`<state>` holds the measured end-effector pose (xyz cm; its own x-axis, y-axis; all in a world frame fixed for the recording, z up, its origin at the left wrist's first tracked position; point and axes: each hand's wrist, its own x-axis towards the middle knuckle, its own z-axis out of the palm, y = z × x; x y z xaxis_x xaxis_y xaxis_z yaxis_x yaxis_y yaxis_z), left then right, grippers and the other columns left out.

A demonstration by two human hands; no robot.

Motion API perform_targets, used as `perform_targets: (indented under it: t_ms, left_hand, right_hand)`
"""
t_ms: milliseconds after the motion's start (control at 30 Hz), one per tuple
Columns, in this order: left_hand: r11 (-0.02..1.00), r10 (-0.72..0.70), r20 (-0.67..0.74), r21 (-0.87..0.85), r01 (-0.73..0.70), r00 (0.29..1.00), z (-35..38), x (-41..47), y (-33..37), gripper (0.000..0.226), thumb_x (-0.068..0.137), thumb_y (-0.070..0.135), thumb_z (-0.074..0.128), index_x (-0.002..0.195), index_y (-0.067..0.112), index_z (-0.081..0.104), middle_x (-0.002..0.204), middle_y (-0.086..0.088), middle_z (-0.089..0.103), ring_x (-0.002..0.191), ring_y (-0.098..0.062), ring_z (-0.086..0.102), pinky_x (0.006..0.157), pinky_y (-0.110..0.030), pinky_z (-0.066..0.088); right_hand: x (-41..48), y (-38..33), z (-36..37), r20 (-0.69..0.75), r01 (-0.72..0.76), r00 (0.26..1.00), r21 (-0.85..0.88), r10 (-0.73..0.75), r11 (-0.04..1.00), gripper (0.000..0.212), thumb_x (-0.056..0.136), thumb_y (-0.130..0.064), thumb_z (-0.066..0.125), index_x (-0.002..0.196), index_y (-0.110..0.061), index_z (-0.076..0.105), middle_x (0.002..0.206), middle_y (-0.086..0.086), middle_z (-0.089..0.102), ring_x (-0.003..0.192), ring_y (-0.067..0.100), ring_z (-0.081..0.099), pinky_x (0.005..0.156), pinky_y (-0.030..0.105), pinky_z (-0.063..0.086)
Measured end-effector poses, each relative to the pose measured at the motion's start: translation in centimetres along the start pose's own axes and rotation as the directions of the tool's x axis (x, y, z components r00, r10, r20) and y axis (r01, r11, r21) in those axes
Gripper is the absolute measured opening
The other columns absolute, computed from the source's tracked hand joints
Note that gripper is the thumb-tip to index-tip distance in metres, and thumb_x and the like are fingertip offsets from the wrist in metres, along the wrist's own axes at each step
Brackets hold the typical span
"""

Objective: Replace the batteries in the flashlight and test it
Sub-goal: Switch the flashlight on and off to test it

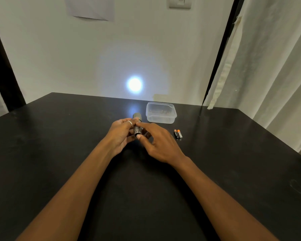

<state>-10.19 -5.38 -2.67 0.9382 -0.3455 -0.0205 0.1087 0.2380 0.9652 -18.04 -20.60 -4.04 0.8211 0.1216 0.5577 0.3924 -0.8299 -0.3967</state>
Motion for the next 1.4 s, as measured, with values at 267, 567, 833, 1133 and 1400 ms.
perform_targets:
  t_ms: [267, 567, 833, 1133, 1400]
  left_hand:
    - [0.999, 0.020, -0.060, -0.037, -0.022, 0.998, 0.37, -0.32, 0.19, 0.026, 0.099, 0.019, 0.064, 0.121, 0.006, 0.063, 0.099, -0.014, 0.075, 0.080, -0.022, 0.073, 0.060, -0.033, 0.059]
    - [0.999, 0.018, -0.064, 0.039, -0.016, 0.998, 0.40, -0.39, -0.01, 0.017, 0.098, 0.018, 0.064, 0.104, 0.003, 0.069, 0.076, -0.006, 0.074, 0.072, -0.019, 0.071, 0.059, -0.030, 0.057]
    - [0.999, -0.018, -0.057, 0.039, 0.020, 0.998, 0.37, -0.32, 0.20, 0.021, 0.098, 0.012, 0.065, 0.108, -0.005, 0.070, 0.090, -0.017, 0.072, 0.081, -0.027, 0.070, 0.062, -0.033, 0.061]
    - [0.999, -0.036, -0.039, 0.027, 0.037, 0.999, 0.14, -0.14, 0.15, 0.019, 0.098, 0.012, 0.064, 0.104, -0.004, 0.070, 0.082, -0.014, 0.071, 0.071, -0.022, 0.069, 0.057, -0.032, 0.059]
    - [0.999, -0.039, -0.053, -0.036, 0.037, 0.998, 0.14, -0.33, 0.19, 0.028, 0.096, 0.018, 0.068, 0.112, -0.004, 0.070, 0.102, -0.024, 0.075, 0.097, -0.037, 0.074, 0.065, -0.035, 0.060]
  right_hand:
    - [0.09, 0.09, -0.02, 0.016, 0.017, 1.000, -0.015, -0.017, 1.000, 0.050, 0.099, -0.038, 0.061, 0.147, -0.029, 0.050, 0.113, -0.004, 0.067, 0.085, 0.013, 0.064, 0.077, 0.040, 0.059]
    - [-0.02, -0.35, -0.26, 0.004, -0.003, 1.000, -0.034, 0.003, 0.999, 0.047, 0.099, -0.037, 0.059, 0.145, -0.028, 0.053, 0.111, -0.008, 0.068, 0.080, 0.010, 0.062, 0.076, 0.037, 0.058]
    - [0.06, -0.23, -0.15, 0.050, -0.016, 0.999, -0.030, 0.017, 0.999, 0.041, 0.096, -0.038, 0.060, 0.136, -0.027, 0.058, 0.109, -0.006, 0.067, 0.088, 0.012, 0.064, 0.077, 0.041, 0.059]
    - [0.00, -0.24, -0.10, 0.043, 0.002, 0.999, -0.036, -0.001, 0.999, 0.037, 0.097, -0.038, 0.058, 0.132, -0.027, 0.059, 0.107, -0.007, 0.066, 0.089, 0.011, 0.063, 0.075, 0.042, 0.059]
    - [0.10, 0.01, -0.22, 0.006, 0.028, 1.000, -0.001, -0.028, 1.000, 0.044, 0.097, -0.038, 0.060, 0.140, -0.028, 0.055, 0.111, -0.006, 0.067, 0.085, 0.012, 0.065, 0.076, 0.040, 0.060]
